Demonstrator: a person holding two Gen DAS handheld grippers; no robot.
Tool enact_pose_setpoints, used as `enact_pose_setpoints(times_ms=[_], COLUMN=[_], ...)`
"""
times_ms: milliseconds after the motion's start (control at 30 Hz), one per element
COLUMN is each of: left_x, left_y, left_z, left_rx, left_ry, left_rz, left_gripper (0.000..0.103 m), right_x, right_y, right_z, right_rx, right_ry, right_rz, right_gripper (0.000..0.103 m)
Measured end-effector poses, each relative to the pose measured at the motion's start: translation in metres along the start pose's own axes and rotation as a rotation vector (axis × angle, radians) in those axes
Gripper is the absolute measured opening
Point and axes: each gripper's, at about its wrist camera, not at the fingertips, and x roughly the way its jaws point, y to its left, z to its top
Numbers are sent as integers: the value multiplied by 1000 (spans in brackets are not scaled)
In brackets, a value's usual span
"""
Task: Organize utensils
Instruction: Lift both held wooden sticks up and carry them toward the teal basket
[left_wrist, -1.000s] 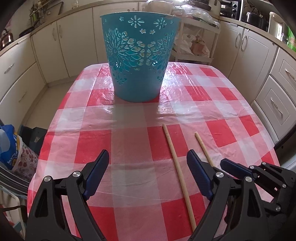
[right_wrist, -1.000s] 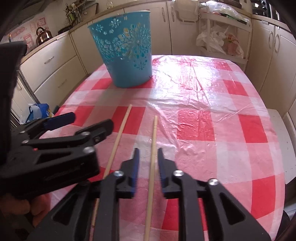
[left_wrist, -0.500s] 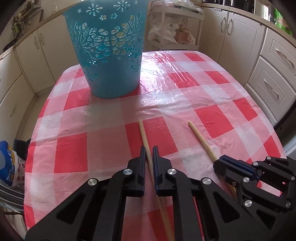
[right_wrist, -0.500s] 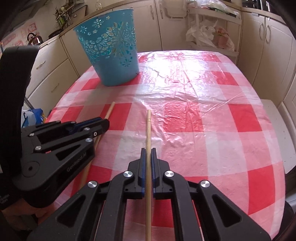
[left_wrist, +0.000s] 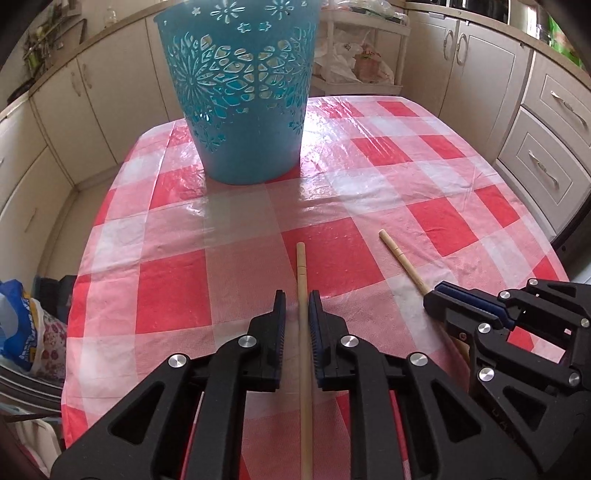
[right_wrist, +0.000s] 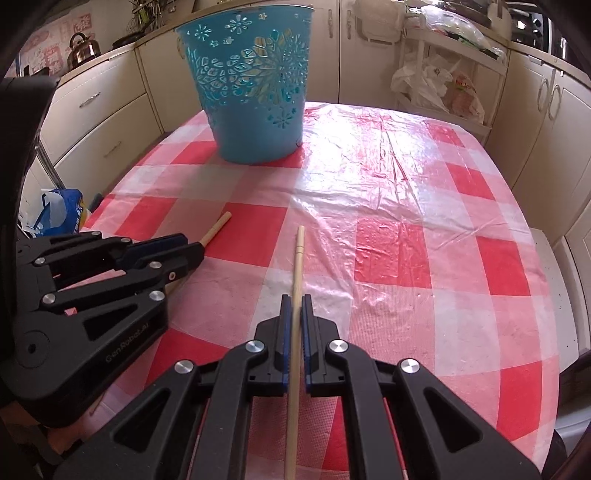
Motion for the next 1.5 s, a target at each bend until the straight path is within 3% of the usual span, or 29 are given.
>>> enact_pose_setpoints(times_ms=[200, 300, 467, 633, 700, 767, 800, 1000, 1167, 1500], left_x=[-2, -2, -3, -3, -4, -5, -5, -15, -26, -12], left_y=[1, 1, 1, 1, 1, -2, -3, -3, 12, 29], left_z=[-1, -2, -4, -5, -6, -7, -7, -10, -9, -17], left_rx=[-10, -11, -15, -14, -10, 0, 3, -11, -89, -144], left_ry=[5, 1, -7, -18, -25, -28, -27, -41, -70, -15], left_rz=[-3, 5, 14, 14, 8, -8, -12, -31, -77, -73], left_gripper=[12, 15, 30, 31, 27, 7, 5, 5, 5, 5], right_x=[-1, -1, 0, 1, 0, 0, 0, -5, -12, -12], right_y=[-14, -12, -9, -2, 2, 2, 1, -22, -28, -1], right_z=[2, 2, 3, 2, 1, 1, 0, 0, -2, 0], right_rx=[95, 84, 67, 25, 0, -2, 12, 174, 251, 97], right_ry=[8, 13, 14, 4, -1, -2, -1, 17, 9, -7], right_rz=[50, 44, 31, -2, -23, -31, -24, 101, 185, 46], right_gripper=[6, 6, 6, 6, 6, 6, 6, 6, 6, 6])
